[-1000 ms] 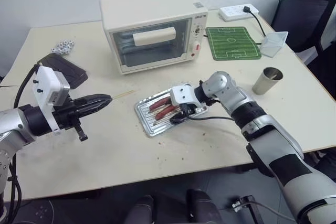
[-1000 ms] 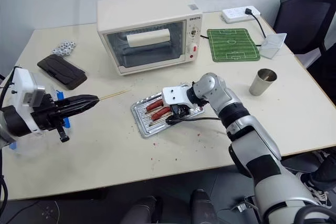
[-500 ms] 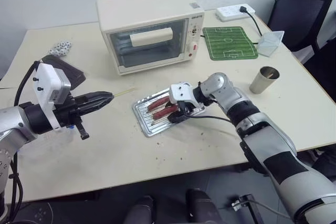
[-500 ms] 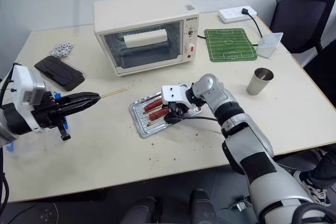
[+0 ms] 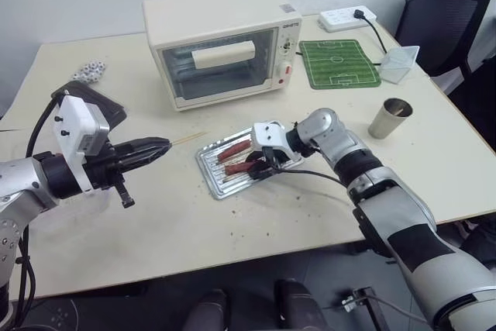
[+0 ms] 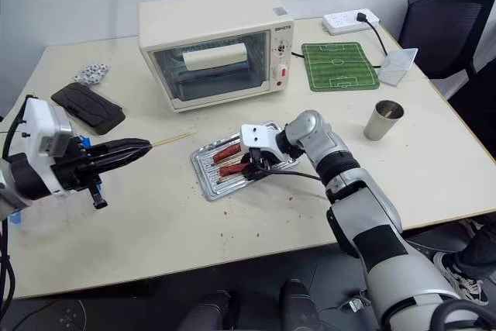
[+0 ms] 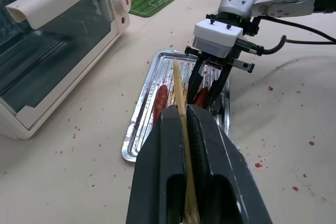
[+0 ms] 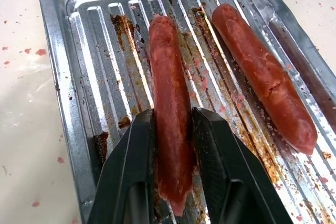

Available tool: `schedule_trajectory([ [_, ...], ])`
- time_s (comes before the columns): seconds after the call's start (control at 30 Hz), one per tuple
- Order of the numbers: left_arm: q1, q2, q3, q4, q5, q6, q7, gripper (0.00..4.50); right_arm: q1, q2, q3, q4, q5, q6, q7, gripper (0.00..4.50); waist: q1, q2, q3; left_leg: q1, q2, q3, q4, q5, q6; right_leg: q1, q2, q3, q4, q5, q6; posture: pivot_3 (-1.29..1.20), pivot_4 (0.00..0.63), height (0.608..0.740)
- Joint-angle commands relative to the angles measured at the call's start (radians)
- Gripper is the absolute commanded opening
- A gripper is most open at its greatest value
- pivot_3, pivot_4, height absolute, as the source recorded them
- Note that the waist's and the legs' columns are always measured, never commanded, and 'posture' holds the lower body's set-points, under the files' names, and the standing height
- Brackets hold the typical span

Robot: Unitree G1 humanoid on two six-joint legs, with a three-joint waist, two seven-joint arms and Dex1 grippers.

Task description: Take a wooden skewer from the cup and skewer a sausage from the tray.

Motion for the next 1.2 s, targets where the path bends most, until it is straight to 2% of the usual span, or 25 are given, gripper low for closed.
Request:
schedule_trajectory([
  [0.03, -0.016, 0.014, 0.008, 0.003, 0.003, -0.025, 0.003, 0.00, 0.017, -0.007, -0.007, -0.021, -0.014, 0.011, 0.004, 0.32, 0.000, 0.000, 0.000, 0.000, 0.000, 0.000, 0.000, 0.000, 0.000, 0.000, 0.000, 0.000, 0.000, 0.000, 0.000, 0.00, 0.150, 0.740],
  [0.3, -0.055, 0.030, -0.052, 0.044, -0.001, -0.040, -0.049, 0.00, 0.010, -0.081, -0.040, -0.165, 0.027, 0.092, 0.105, 0.32, 0.003, 0.000, 0.000, -0.001, 0.000, 0.000, 0.001, 0.000, 0.000, 0.000, 0.000, 0.000, 0.000, 0.000, 0.000, 0.00, 0.150, 0.740],
  [0.37, -0.085, 0.046, -0.086, 0.071, 0.006, -0.053, -0.088, 0.00, 0.010, -0.125, -0.047, -0.252, 0.047, 0.149, 0.165, 0.32, 0.006, 0.000, 0.000, -0.001, -0.001, -0.001, 0.002, -0.001, 0.000, 0.000, 0.000, -0.001, 0.000, 0.000, 0.000, 0.00, 0.150, 0.740],
  [0.43, -0.132, 0.065, -0.128, 0.109, 0.009, -0.066, -0.136, 0.00, 0.024, -0.184, -0.049, -0.403, 0.093, 0.312, 0.245, 0.32, 0.006, 0.000, 0.000, -0.002, -0.001, -0.001, 0.003, -0.001, 0.000, 0.000, 0.000, -0.001, 0.000, 0.000, 0.000, 0.00, 0.150, 0.740],
  [0.53, -0.204, 0.090, -0.195, 0.166, 0.022, -0.095, -0.218, 0.00, 0.067, -0.366, 0.047, -0.727, 0.313, 0.648, 0.298, 0.32, 0.014, 0.000, 0.000, -0.002, 0.000, -0.002, 0.003, -0.001, 0.000, 0.000, 0.000, -0.001, 0.000, 0.000, 0.000, 0.00, 0.150, 0.740],
  [0.63, -0.288, 0.092, -0.283, 0.225, 0.042, -0.125, -0.300, 0.00, 0.088, -0.611, 0.131, -1.002, 0.564, 0.876, 0.298, 0.32, 0.030, 0.000, 0.000, -0.003, 0.000, -0.003, 0.004, -0.003, 0.000, 0.000, -0.002, -0.002, -0.001, 0.000, -0.001, 0.00, 0.150, 0.740],
  [0.7, -0.340, 0.082, -0.338, 0.263, 0.059, -0.144, -0.351, 0.00, 0.088, -0.737, 0.136, -1.128, 0.709, 1.005, 0.298, 0.32, 0.033, 0.000, 0.000, -0.004, 0.000, -0.003, 0.005, -0.004, 0.001, 0.000, -0.003, -0.003, -0.004, -0.001, -0.001, 0.00, 0.150, 0.740],
  [0.77, -0.378, 0.067, -0.385, 0.293, 0.079, -0.166, -0.391, 0.00, 0.082, -0.807, 0.111, -1.196, 0.817, 1.127, 0.298, 0.32, 0.033, 0.000, 0.000, -0.004, 0.000, -0.002, 0.005, -0.005, 0.001, 0.001, -0.003, -0.003, -0.008, -0.001, -0.001, 0.00, 0.150, 0.740],
  [0.9, -0.437, 0.026, -0.453, 0.324, 0.099, -0.191, -0.450, 0.00, 0.084, -0.881, 0.054, -1.272, 0.930, 1.275, 0.298, 0.32, 0.029, 0.000, 0.000, -0.003, 0.001, 0.000, 0.007, -0.005, 0.002, 0.002, -0.002, -0.001, -0.007, -0.001, -0.001, 0.00, 0.150, 0.740],
  [1.03, -0.501, -0.033, -0.506, 0.339, 0.111, -0.193, -0.474, 0.00, 0.075, -0.868, -0.004, -1.278, 0.989, 1.390, 0.261, 0.32, 0.033, 0.000, 0.001, -0.003, 0.001, 0.000, 0.008, -0.006, 0.003, 0.001, -0.002, -0.001, -0.006, -0.001, -0.001, 0.00, 0.150, 0.740],
  [1.2, -0.525, -0.067, -0.516, 0.324, 0.103, -0.172, -0.484, 0.00, 0.103, -0.858, -0.028, -1.286, 0.978, 1.413, 0.231, 0.32, 0.038, 0.000, 0.001, -0.004, 0.000, 0.000, 0.010, -0.007, 0.004, 0.001, -0.002, -0.001, -0.002, 0.000, -0.001, 0.00, 0.150, 0.740],
])
